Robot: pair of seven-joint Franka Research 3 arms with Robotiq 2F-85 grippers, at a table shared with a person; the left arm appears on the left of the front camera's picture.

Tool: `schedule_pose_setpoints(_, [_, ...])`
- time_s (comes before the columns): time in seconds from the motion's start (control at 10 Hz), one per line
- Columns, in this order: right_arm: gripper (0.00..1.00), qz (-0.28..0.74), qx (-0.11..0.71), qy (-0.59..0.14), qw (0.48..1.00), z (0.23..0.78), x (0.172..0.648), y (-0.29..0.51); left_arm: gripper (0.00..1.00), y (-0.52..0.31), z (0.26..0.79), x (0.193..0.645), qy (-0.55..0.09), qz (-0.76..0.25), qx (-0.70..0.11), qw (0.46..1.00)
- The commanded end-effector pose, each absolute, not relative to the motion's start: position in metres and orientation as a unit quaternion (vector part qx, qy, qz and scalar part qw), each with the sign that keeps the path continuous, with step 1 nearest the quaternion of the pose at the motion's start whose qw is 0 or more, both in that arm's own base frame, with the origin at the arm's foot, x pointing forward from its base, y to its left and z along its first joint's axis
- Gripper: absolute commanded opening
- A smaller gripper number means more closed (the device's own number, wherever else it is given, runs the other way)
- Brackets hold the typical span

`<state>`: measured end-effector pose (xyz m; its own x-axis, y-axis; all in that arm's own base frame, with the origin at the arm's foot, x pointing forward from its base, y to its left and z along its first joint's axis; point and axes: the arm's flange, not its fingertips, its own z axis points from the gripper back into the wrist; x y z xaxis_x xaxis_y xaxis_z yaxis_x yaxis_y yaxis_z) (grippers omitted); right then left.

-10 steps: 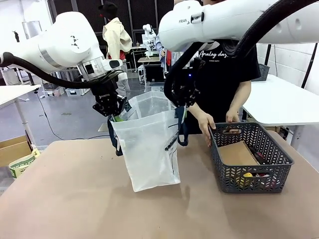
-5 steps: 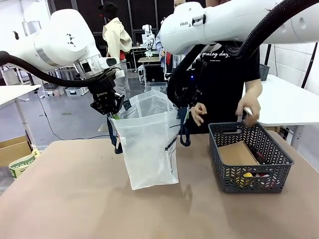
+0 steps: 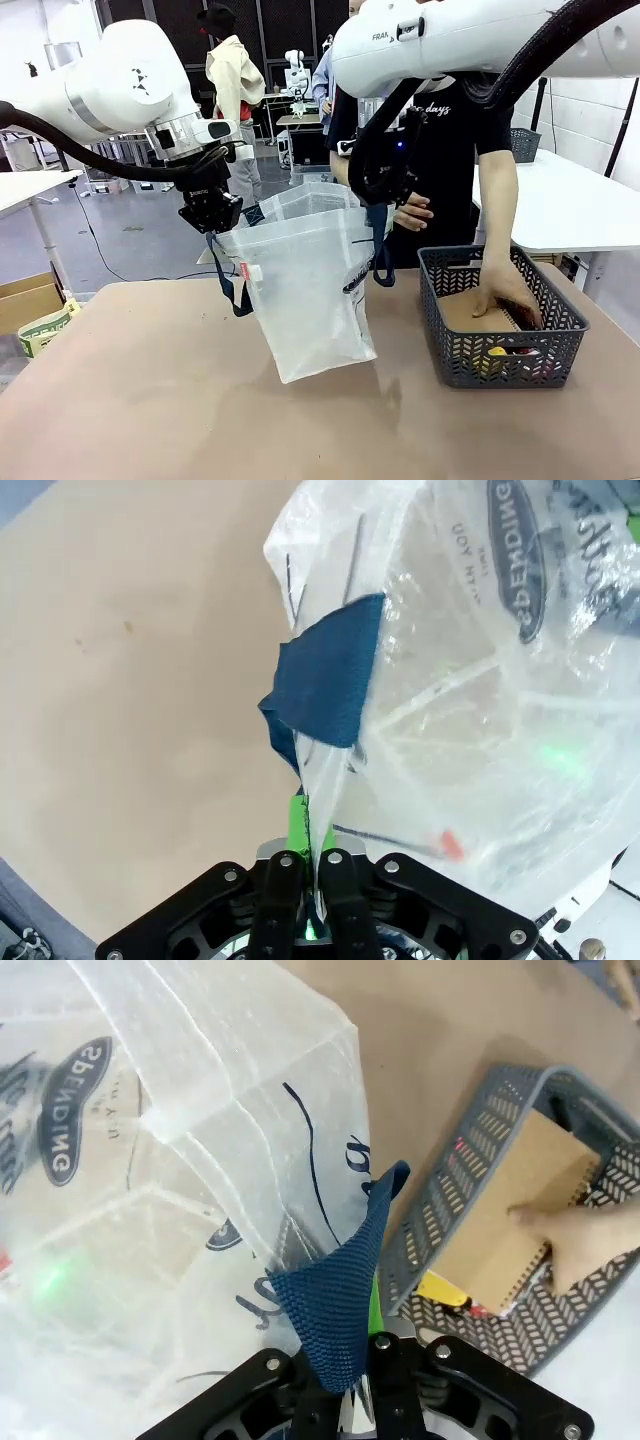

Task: Transfer purchased items from the store into the shopping bag.
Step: Open the Reusable shopping bag in the center of the table.

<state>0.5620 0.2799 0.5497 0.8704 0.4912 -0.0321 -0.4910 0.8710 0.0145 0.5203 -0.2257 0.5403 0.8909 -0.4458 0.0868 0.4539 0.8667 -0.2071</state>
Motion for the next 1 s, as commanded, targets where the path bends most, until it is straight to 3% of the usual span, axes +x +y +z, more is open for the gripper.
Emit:
schedule_pose_setpoints(0.0, [0.00,0.305,0.012,0.009,0.952,0.550,0.562,0.265,0.00,-0.213,0.542,0.519,-0.018,-0.231,-0.102,0.967])
schedule_pose_setpoints(0.5, [0.00,0.319,0.046,-0.029,0.946,0.532,0.554,0.266,0.00,-0.228,0.532,0.534,-0.021,-0.219,-0.063,0.973])
schedule_pose_setpoints(0.6, [0.00,0.321,0.046,-0.032,0.945,0.529,0.549,0.267,0.00,-0.223,0.534,0.524,-0.014,-0.233,-0.107,0.967])
schedule_pose_setpoints(0.9, [0.00,0.309,0.034,-0.024,0.950,0.520,0.544,0.263,0.00,-0.223,0.534,0.524,-0.014,-0.233,-0.107,0.967])
